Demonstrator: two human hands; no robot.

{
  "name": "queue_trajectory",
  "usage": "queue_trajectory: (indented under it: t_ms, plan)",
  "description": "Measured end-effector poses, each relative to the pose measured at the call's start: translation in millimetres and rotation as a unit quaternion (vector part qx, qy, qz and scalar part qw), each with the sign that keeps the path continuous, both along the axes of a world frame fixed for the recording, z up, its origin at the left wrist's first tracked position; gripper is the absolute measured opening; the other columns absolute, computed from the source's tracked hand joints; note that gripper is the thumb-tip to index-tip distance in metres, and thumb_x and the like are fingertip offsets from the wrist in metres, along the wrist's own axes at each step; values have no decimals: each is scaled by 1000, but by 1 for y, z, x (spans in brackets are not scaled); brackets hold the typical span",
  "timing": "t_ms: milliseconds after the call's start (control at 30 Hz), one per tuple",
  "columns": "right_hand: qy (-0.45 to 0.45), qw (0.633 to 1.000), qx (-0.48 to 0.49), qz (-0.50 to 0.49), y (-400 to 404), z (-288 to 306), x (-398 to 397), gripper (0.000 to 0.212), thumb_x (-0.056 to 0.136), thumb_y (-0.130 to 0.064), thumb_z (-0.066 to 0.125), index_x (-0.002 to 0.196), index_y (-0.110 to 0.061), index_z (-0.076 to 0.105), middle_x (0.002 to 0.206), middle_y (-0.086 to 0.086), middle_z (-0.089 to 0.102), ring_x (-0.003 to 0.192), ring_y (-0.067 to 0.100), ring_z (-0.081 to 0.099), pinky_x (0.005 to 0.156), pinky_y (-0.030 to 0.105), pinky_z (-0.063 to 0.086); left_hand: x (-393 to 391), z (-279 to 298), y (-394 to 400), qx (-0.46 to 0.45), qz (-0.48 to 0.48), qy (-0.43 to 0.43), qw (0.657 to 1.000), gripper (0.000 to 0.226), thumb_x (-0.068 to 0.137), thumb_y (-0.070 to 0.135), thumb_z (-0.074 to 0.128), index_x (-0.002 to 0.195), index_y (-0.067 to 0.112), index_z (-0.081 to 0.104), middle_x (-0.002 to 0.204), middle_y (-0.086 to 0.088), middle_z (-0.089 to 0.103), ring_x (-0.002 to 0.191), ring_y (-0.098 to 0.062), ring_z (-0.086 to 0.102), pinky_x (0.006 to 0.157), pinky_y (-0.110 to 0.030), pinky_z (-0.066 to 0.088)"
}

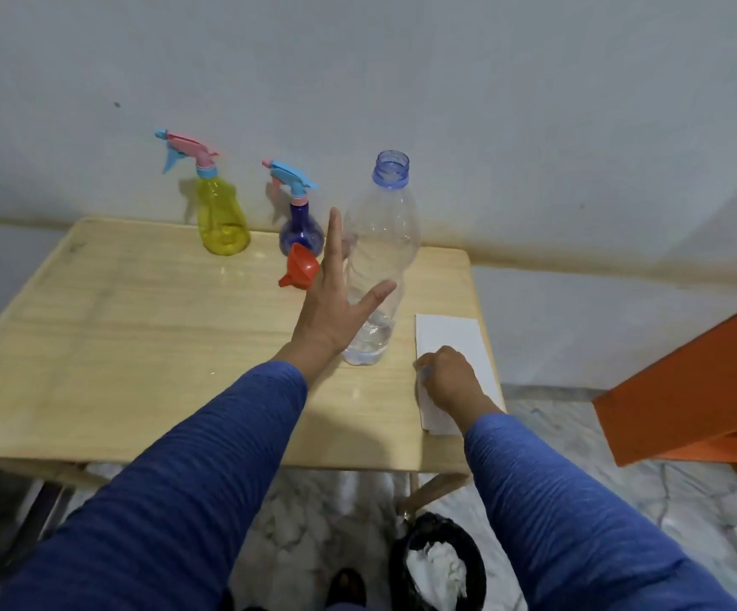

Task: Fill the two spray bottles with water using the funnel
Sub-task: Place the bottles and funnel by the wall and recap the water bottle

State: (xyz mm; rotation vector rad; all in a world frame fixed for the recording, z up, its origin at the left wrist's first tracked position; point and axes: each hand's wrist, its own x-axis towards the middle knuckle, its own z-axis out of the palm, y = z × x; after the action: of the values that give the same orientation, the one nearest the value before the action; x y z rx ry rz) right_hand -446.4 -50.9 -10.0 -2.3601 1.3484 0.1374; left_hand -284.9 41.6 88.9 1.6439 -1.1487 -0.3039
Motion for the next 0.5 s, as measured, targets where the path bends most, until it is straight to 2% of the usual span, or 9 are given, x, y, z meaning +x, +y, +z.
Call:
queue_trajectory:
  t_ms: [67, 100, 167, 233, 300, 367, 400, 433, 500]
  plan:
    - [-24, 1000, -8, -13, -4, 5, 1, 32, 93, -9, 43, 120, -11, 61, 118, 17, 55, 112, 34, 51, 91, 34, 42, -1, 4, 0, 1, 3, -4, 1000, 103, 82, 33, 70, 149, 23, -8, 158, -3, 12, 125, 20, 12, 108, -23, 26]
    - [-58, 998, -9, -33, -7, 11, 3, 32, 93, -11, 46, 122, -10, 59, 119, 17, 57, 113, 33, 52, 92, 32, 41, -2, 6, 0, 1, 3, -5, 1000, 105, 81, 35, 71, 148, 27, -10, 158, -3, 10, 132, 11, 16, 109, -27, 27]
    - [-176, 980, 4, -90, -14, 31, 9, 31, 92, -17, 52, 122, -12, 60, 117, 12, 63, 112, 29, 57, 97, 31, 40, -3, 10, -1, -2, 5, -6, 1000, 107, 79, 38, 72, 146, 30, -11, 159, -2, 8, 140, -4, 21, 111, -30, 27]
    - [-358, 919, 77, -148, -21, 60, 20, 29, 90, -17, 59, 118, -11, 62, 101, 5, 67, 99, 26, 63, 98, 37, 47, -3, 13, -3, -14, 13, -7, 1000, 109, 77, 39, 73, 149, 25, -8, 158, -2, 9, 137, 3, 17, 111, -26, 23]
    - [-518, 822, 178, -155, -27, 99, 31, 29, 91, -10, 58, 119, -6, 59, 91, 3, 64, 88, 22, 62, 91, 39, 51, -3, 17, -6, -35, 18, -1, 999, 109, 77, 38, 74, 150, 21, -5, 157, -1, 13, 136, 0, 20, 112, -28, 25]
    - [-603, 750, 252, -98, -31, 140, 41, 31, 93, -5, 53, 123, -5, 55, 97, 6, 62, 89, 20, 60, 90, 32, 51, -3, 19, -8, -52, 15, 9, 999, 107, 77, 37, 75, 151, 20, 0, 154, 1, 19, 139, -11, 29, 113, -32, 28]
    - [-621, 735, 267, -55, -31, 161, 43, 30, 93, -3, 52, 123, -7, 54, 103, 7, 62, 92, 20, 59, 92, 30, 51, -3, 19, -9, -51, 16, 9, 999, 104, 77, 37, 74, 151, 20, 3, 153, 1, 22, 139, -14, 31, 113, -29, 28]
    - [-624, 734, 267, -7, -30, 178, 45, 30, 93, -3, 51, 122, -9, 54, 108, 7, 61, 95, 20, 59, 95, 30, 50, -3, 19, -10, -49, 19, 5, 999, 101, 77, 37, 74, 151, 19, 7, 153, -2, 25, 138, -14, 33, 111, -25, 28]
    - [-594, 767, 232, 77, -26, 204, 48, 32, 92, -2, 53, 122, -12, 55, 116, 8, 61, 103, 19, 59, 99, 31, 48, -2, 18, -10, -43, 26, 0, 999, 97, 77, 39, 73, 150, 20, 12, 152, -5, 29, 137, -13, 34, 106, -19, 28]
